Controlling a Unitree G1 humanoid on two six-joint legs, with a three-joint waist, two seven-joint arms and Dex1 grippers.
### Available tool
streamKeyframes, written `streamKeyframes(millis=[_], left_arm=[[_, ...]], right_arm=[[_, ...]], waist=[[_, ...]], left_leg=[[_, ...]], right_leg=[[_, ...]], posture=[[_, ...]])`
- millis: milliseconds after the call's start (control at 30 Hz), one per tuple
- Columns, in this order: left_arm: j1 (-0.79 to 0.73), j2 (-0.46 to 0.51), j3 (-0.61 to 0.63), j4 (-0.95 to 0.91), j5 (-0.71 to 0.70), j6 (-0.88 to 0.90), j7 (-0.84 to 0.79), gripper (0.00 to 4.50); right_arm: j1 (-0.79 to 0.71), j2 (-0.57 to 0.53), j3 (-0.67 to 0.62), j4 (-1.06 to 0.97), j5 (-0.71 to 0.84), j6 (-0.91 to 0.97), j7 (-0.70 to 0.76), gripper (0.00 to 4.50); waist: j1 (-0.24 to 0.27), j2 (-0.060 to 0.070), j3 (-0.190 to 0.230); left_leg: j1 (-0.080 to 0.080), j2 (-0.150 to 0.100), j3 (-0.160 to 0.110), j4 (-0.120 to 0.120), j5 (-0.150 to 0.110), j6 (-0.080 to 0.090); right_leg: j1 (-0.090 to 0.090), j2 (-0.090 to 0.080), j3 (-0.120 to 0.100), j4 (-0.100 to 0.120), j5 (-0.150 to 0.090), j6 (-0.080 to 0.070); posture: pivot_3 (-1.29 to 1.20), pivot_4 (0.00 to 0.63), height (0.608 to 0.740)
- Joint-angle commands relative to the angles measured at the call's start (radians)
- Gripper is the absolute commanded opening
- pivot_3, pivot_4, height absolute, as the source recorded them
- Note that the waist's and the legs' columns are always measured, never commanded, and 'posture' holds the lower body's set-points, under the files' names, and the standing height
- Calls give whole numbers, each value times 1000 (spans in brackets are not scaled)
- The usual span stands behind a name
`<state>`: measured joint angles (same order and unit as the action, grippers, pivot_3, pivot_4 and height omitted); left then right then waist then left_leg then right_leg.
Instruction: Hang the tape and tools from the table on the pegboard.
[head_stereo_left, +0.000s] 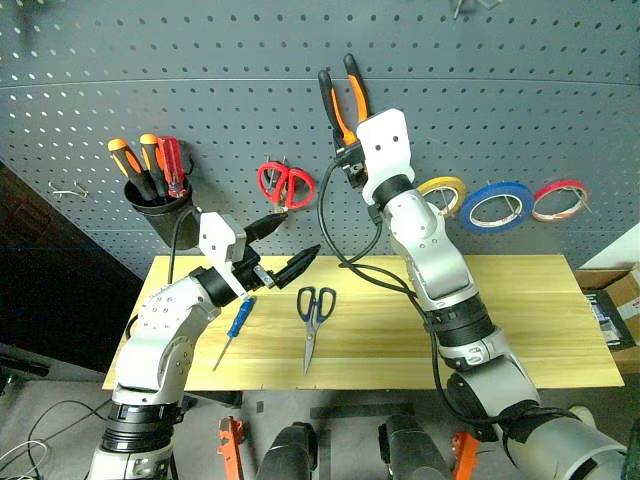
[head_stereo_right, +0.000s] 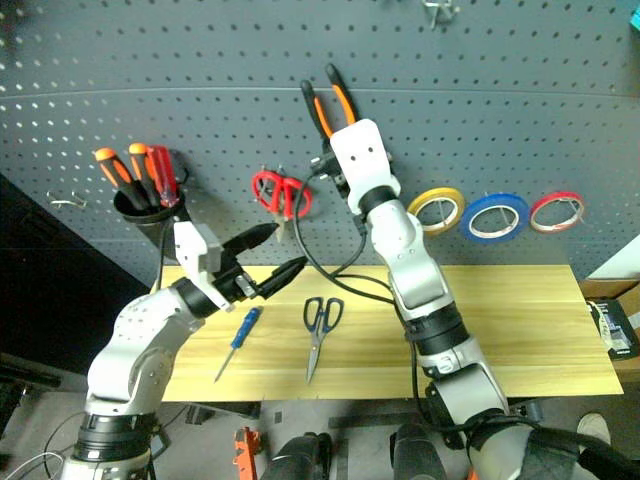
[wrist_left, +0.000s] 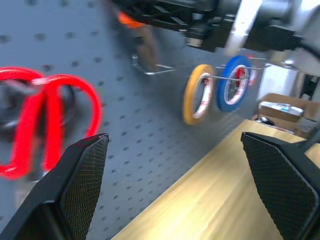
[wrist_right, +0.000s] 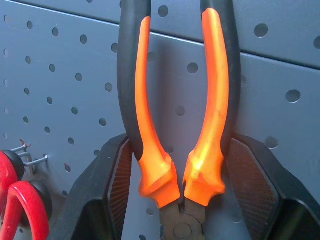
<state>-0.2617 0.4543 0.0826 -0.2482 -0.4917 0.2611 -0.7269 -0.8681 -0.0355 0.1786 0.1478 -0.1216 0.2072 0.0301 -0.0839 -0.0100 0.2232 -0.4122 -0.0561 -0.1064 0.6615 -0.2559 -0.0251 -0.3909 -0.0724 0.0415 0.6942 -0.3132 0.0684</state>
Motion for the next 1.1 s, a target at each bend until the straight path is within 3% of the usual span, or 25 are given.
streamKeyframes(millis=[33,500,700,900,1100], left_arm=[[-12,0,9,-34,-1,-14,4,4500],[-27,-39,7,7,13,19,75,4500],[-23,-37,-18,32,49,133,149,4500],[-17,-55,-61,21,97,297,271,4500],[22,-89,-133,16,161,502,402,4500]], right_arm=[[8,-8,-15,-40,-30,-45,-21,2552],[172,23,-36,-140,-1,21,-15,2551],[219,25,-38,-234,65,214,74,4426],[289,-27,-28,-450,146,486,199,4473],[368,-141,-57,-733,420,867,409,4473]], waist=[[0,0,0],[0,0,0],[-1,0,0],[-1,0,0],[-1,0,0]], left_leg=[[1,0,0,0,1,0],[2,1,1,-1,1,0],[2,0,1,-1,1,0],[2,0,0,-1,1,0],[1,1,0,-1,0,0]], right_leg=[[0,0,0,2,0,0],[0,1,1,0,0,0],[1,1,1,-1,0,0],[1,1,1,-1,0,0],[2,1,0,-3,0,0]], posture=[[-33,209,740],[-52,214,740],[-64,213,740],[-69,216,740],[-87,223,740]])
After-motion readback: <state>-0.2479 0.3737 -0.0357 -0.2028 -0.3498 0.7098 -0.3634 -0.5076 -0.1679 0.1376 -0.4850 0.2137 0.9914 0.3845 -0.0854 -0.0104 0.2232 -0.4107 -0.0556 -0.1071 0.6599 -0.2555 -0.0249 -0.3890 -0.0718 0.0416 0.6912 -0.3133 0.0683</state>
